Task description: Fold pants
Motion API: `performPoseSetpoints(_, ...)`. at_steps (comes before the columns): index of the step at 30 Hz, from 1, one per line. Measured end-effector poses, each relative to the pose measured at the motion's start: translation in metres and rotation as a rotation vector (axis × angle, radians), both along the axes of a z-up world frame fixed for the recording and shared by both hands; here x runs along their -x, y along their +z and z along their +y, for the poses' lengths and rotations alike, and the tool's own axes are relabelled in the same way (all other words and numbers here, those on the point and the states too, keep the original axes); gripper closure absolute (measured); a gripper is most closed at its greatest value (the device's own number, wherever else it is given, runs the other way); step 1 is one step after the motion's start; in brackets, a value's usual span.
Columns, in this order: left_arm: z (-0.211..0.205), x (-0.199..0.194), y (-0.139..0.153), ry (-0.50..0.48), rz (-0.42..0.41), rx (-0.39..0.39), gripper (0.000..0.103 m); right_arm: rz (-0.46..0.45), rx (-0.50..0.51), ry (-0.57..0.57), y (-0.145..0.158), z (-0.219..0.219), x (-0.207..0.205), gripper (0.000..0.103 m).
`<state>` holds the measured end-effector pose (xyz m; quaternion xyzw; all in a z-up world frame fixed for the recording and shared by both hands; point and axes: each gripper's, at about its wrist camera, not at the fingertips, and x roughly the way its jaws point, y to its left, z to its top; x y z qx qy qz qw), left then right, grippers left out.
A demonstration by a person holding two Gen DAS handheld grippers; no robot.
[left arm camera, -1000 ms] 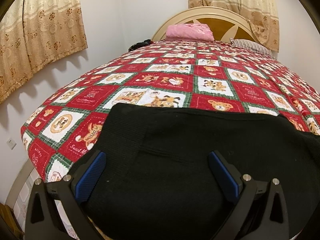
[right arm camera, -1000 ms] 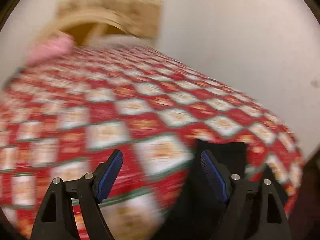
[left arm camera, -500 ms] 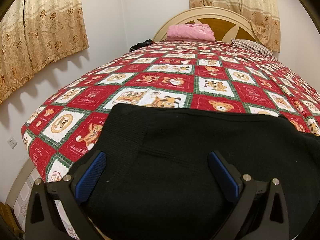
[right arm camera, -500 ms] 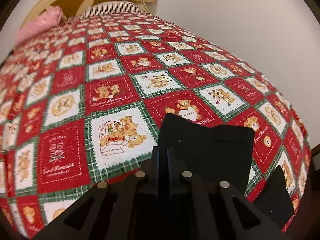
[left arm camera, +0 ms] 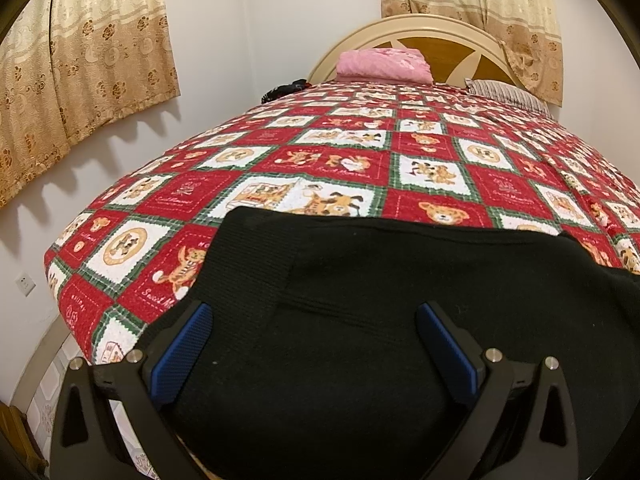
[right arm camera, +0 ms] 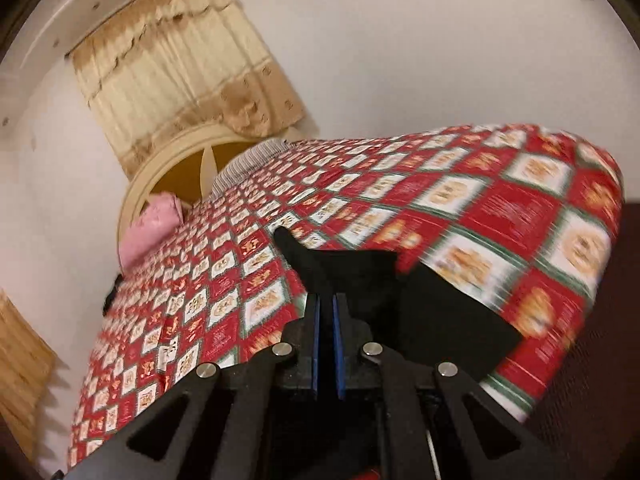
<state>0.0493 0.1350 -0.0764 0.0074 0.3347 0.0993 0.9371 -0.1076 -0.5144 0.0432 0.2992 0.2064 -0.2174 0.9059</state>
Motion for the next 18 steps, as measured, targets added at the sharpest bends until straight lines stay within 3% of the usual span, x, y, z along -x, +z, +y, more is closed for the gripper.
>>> performPoseSetpoints(5, -0.001, -0.002, 0.0, 0.013, 0.005, 0.0, 0.0, 0.011, -0.094, -0.043, -0.046, -0.016, 0.029, 0.097)
performPoseSetpoints(9, -0.002, -0.003, 0.0, 0.013, 0.007, -0.01, 0.0, 0.023, -0.063, -0.085, -0.066, -0.023, 0.045, 0.097)
performPoseSetpoints(11, -0.002, -0.004, 0.001, 0.007, 0.009, -0.014, 0.0, 0.023, -0.067, -0.097, -0.067, -0.031, 0.054, 0.096)
performPoseSetpoints(13, -0.001, -0.006, 0.002, 0.001, 0.018, -0.014, 0.0, 0.079, -0.054, -0.22, -0.062, -0.042, 0.067, 0.096)
performPoseSetpoints(15, 0.0, -0.008, 0.004, 0.002, 0.029, -0.004, 0.0, 0.075, -0.009, -0.291, -0.051, -0.046, 0.078, 0.096)
performPoseSetpoints(18, 0.0, -0.01, 0.01, 0.026, 0.049, 0.007, 0.0, 0.036, 0.064, -0.221, -0.029, -0.05, 0.074, 0.096)
